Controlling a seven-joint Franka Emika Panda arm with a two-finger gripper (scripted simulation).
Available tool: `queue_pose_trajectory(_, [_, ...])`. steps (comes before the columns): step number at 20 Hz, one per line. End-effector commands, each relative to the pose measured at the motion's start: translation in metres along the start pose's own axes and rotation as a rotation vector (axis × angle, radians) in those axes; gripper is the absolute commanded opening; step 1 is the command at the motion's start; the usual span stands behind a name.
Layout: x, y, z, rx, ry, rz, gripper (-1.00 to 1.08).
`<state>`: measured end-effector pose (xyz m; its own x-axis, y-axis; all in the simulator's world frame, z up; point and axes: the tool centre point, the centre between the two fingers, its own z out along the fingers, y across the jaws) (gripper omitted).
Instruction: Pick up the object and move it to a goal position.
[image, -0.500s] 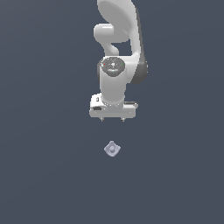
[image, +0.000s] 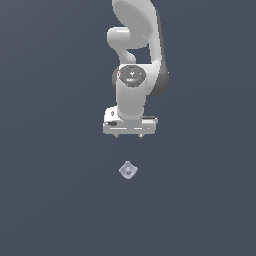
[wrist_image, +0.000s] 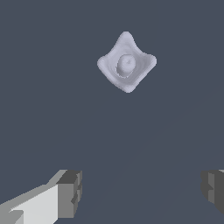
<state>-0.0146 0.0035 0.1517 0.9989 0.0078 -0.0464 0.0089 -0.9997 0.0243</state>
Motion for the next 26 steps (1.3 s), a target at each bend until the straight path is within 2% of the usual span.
queue_pose_trajectory(1, [0.000, 0.000, 0.000, -0.004, 0.001, -0.002, 1.00])
queue_pose_trajectory(13, [0.012, 0.001, 0.004, 0.002, 0.004, 0.071, 1.00])
queue_pose_trajectory(19, [0.031, 0.002, 0.011, 0.009, 0.010, 0.185, 1.00])
queue_pose_trajectory(26, [0.062, 0.003, 0.026, 0.020, 0.019, 0.378, 1.00])
